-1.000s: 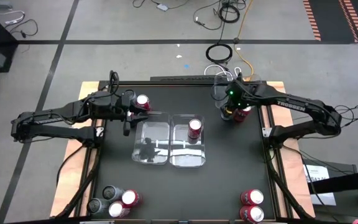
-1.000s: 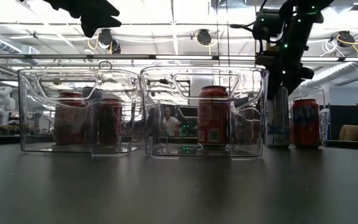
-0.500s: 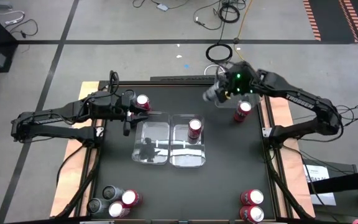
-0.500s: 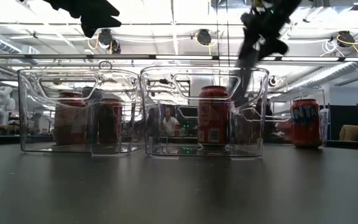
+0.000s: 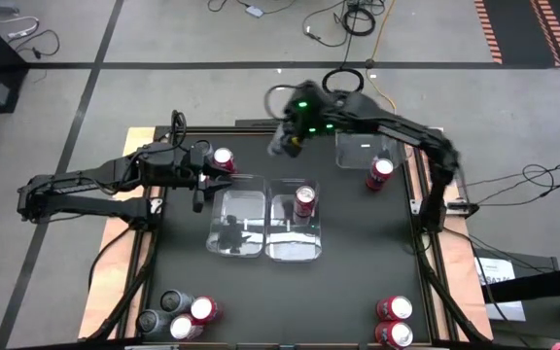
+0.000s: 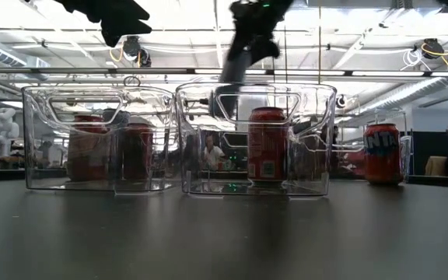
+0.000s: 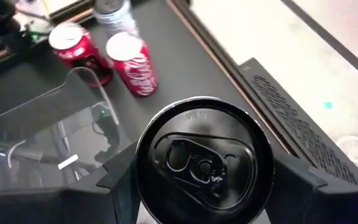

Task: Sort soda cans
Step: Move the white-blue soda can to the top center of the table

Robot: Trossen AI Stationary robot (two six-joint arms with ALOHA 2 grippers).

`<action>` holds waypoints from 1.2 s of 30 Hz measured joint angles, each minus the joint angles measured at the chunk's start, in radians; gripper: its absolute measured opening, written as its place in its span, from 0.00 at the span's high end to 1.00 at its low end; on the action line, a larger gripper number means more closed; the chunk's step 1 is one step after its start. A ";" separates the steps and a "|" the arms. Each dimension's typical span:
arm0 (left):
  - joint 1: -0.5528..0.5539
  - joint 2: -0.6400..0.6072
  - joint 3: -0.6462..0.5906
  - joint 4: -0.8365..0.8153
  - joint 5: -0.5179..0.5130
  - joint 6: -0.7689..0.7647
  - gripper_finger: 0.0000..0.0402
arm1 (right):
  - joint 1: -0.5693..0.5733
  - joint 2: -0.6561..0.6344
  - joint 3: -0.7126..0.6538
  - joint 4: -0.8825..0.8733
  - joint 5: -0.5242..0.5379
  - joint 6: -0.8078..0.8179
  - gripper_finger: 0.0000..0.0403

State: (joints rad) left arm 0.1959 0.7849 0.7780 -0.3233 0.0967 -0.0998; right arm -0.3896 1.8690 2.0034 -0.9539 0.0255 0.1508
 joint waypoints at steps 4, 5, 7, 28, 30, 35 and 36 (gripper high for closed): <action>0.000 0.000 0.000 0.000 0.000 0.000 0.58 | 0.027 0.154 0.169 -0.043 0.004 -0.028 0.41; 0.000 0.000 0.000 0.000 0.000 -0.001 0.58 | 0.033 0.190 0.204 -0.056 0.005 -0.032 0.41; 0.000 0.000 0.000 0.000 0.000 -0.001 0.58 | 0.041 0.250 0.260 -0.081 0.009 -0.037 0.41; 0.000 0.000 0.000 0.000 0.000 -0.001 0.58 | 0.091 0.450 0.297 -0.080 0.077 -0.093 0.34; 0.000 0.000 0.000 0.000 0.000 -0.001 0.58 | 0.092 0.456 0.297 -0.085 0.080 -0.087 0.31; 0.000 0.000 0.000 0.000 0.001 -0.001 0.58 | 0.095 0.457 0.297 -0.077 0.080 -0.085 0.28; 0.000 0.000 0.000 0.000 0.001 -0.001 0.58 | 0.095 0.456 0.297 -0.077 0.080 -0.085 0.28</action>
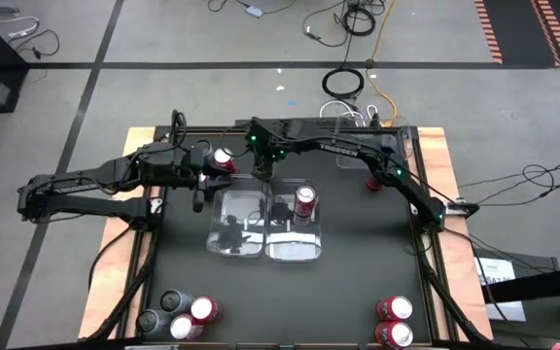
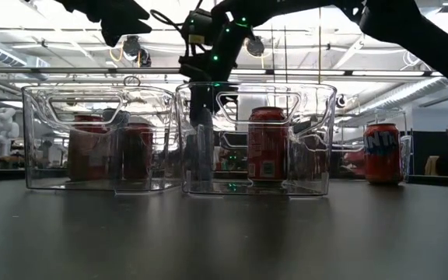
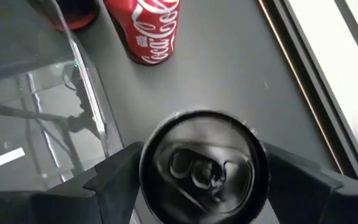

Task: Sort soda cans
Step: Move the white-blue soda can to the top center of the table

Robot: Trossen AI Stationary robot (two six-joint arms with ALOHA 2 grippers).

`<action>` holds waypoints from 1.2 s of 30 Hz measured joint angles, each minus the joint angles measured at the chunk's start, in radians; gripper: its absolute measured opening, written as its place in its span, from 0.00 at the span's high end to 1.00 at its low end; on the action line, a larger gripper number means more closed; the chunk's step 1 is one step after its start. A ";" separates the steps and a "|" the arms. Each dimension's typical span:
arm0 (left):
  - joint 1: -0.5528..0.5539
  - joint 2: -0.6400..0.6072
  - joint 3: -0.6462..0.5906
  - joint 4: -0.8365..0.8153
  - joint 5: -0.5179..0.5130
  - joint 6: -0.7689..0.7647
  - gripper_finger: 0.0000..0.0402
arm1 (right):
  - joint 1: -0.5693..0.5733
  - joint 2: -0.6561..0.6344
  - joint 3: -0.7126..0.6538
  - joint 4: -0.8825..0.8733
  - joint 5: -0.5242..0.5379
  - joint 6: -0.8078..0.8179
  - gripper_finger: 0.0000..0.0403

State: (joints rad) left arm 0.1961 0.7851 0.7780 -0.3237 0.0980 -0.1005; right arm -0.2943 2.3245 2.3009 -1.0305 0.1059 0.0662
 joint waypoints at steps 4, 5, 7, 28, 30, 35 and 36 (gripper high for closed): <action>0.000 0.000 0.000 0.000 0.002 0.000 0.58 | 0.000 0.000 0.000 -0.013 0.000 0.000 0.28; 0.000 0.000 0.000 0.000 0.004 0.000 0.58 | 0.000 0.000 0.000 -0.013 0.000 0.000 0.28; 0.000 0.000 0.000 0.000 0.004 0.000 0.58 | 0.002 0.000 0.000 -0.012 0.000 0.001 0.28; 0.000 0.000 0.000 0.000 0.004 0.000 0.58 | 0.002 -0.008 -0.001 -0.013 -0.004 0.022 0.28; 0.000 0.000 0.000 0.000 0.004 0.000 0.58 | 0.002 -0.009 -0.001 -0.014 -0.006 0.016 0.27; 0.000 0.000 0.000 0.000 0.004 0.000 0.58 | 0.002 -0.009 -0.002 -0.015 -0.007 0.015 0.20; 0.000 0.000 0.000 0.000 0.004 0.000 0.58 | 0.002 -0.009 -0.002 -0.015 -0.007 0.015 0.18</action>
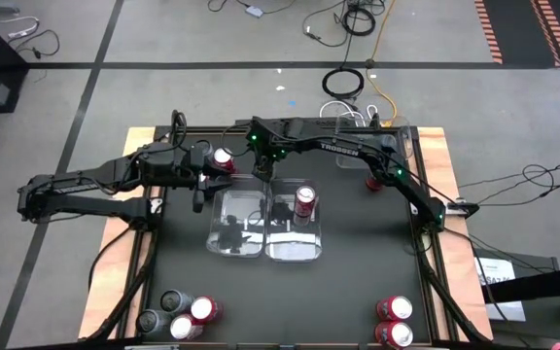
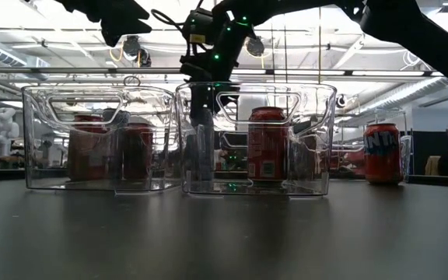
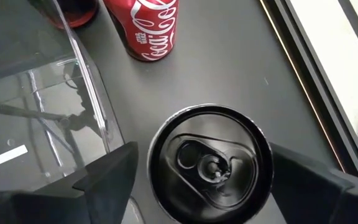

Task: Sort soda cans
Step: Move the white-blue soda can to the top center of the table, then move the red soda can to the bottom right of the table

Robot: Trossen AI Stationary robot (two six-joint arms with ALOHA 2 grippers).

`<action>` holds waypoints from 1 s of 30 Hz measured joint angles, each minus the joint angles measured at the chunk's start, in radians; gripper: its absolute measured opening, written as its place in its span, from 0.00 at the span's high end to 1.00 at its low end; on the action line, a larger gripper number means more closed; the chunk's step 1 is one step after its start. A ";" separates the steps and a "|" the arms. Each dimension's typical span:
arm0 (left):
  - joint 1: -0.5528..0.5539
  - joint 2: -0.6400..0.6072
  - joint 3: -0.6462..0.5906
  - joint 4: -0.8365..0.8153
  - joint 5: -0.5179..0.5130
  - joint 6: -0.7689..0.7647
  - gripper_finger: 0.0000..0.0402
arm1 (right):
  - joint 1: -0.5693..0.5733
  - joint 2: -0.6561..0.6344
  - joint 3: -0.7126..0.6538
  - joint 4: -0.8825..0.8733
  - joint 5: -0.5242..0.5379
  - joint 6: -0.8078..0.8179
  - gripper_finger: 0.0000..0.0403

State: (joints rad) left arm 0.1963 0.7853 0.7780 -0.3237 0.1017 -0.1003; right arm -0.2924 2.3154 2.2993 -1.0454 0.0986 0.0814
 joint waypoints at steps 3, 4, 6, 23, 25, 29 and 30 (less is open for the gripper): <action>0.000 0.000 0.000 0.000 0.000 0.000 0.58 | 0.000 0.000 0.000 0.000 0.000 -0.016 0.14; 0.000 0.000 0.000 0.000 0.000 0.000 0.58 | 0.000 0.000 0.000 -0.003 0.000 -0.023 0.13; 0.000 0.000 0.000 0.000 0.000 0.000 0.58 | 0.000 0.000 0.005 -0.021 0.003 -0.030 0.12; 0.000 0.000 0.000 -0.004 -0.001 0.001 0.58 | -0.002 -0.126 0.057 -0.184 0.078 -0.051 0.11; 0.000 0.000 0.000 -0.004 -0.001 0.002 0.58 | -0.003 -0.154 0.057 -0.231 0.104 -0.030 0.12; 0.000 0.000 0.000 -0.005 -0.001 0.002 0.58 | -0.008 -0.216 0.057 -0.341 0.112 0.004 0.12; 0.000 0.000 0.000 -0.006 -0.001 0.002 0.58 | -0.008 -0.231 0.057 -0.375 0.113 0.008 0.12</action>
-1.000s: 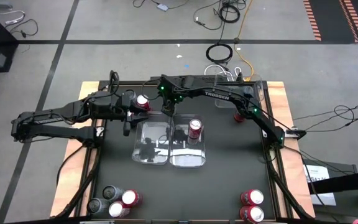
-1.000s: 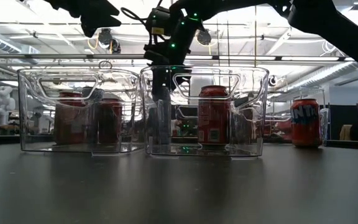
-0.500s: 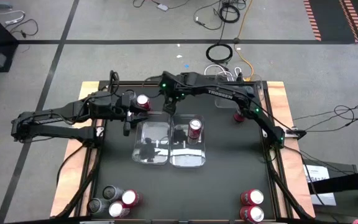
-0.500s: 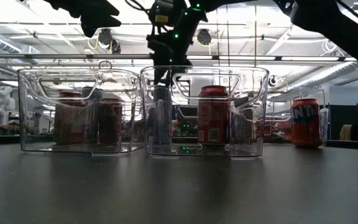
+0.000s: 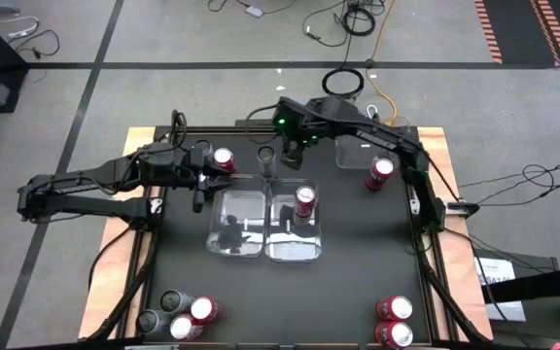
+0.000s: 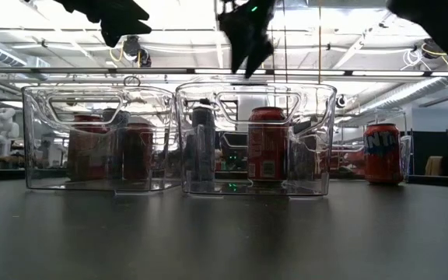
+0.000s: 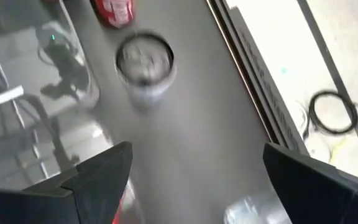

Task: Sort soda cans
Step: Move the red soda can to the bottom right of the table

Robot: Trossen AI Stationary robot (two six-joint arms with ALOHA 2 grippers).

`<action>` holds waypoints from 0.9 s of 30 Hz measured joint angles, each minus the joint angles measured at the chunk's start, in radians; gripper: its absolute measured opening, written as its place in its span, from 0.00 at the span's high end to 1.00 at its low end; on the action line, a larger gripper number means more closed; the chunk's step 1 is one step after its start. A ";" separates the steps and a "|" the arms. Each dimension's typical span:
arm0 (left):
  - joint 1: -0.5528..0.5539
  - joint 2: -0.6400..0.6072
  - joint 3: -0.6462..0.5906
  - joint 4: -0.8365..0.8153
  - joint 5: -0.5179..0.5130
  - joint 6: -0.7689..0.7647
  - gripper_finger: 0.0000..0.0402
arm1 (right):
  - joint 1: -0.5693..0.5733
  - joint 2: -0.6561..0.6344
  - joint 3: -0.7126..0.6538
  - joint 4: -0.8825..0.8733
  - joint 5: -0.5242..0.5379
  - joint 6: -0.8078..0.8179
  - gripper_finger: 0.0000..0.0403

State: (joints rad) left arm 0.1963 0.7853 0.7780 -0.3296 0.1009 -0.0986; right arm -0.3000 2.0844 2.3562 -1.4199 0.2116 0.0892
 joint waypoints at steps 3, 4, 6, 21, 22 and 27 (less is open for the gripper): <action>0.000 0.000 0.000 -0.002 0.000 0.000 0.58 | 0.000 -0.042 -0.001 -0.094 0.011 0.010 0.12; 0.000 0.000 0.000 -0.002 0.000 0.000 0.58 | 0.000 -0.061 -0.014 -0.105 0.026 0.021 0.12; 0.000 0.000 0.000 -0.002 0.000 0.000 0.58 | 0.002 -0.104 -0.065 -0.107 0.066 0.050 0.12; 0.000 0.000 0.000 -0.002 0.000 0.001 0.58 | -0.002 -0.849 -1.080 0.176 0.132 0.512 0.13; 0.000 0.000 0.000 -0.002 0.000 0.001 0.58 | -0.003 -0.896 -1.117 0.171 0.134 0.560 0.13; 0.000 0.000 0.000 -0.002 -0.006 0.002 0.58 | -0.053 -1.074 -1.242 0.144 0.178 0.701 0.13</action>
State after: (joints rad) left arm 0.1962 0.7852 0.7777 -0.3313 0.0944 -0.0967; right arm -0.3530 1.0099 1.1144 -1.2757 0.3897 0.7900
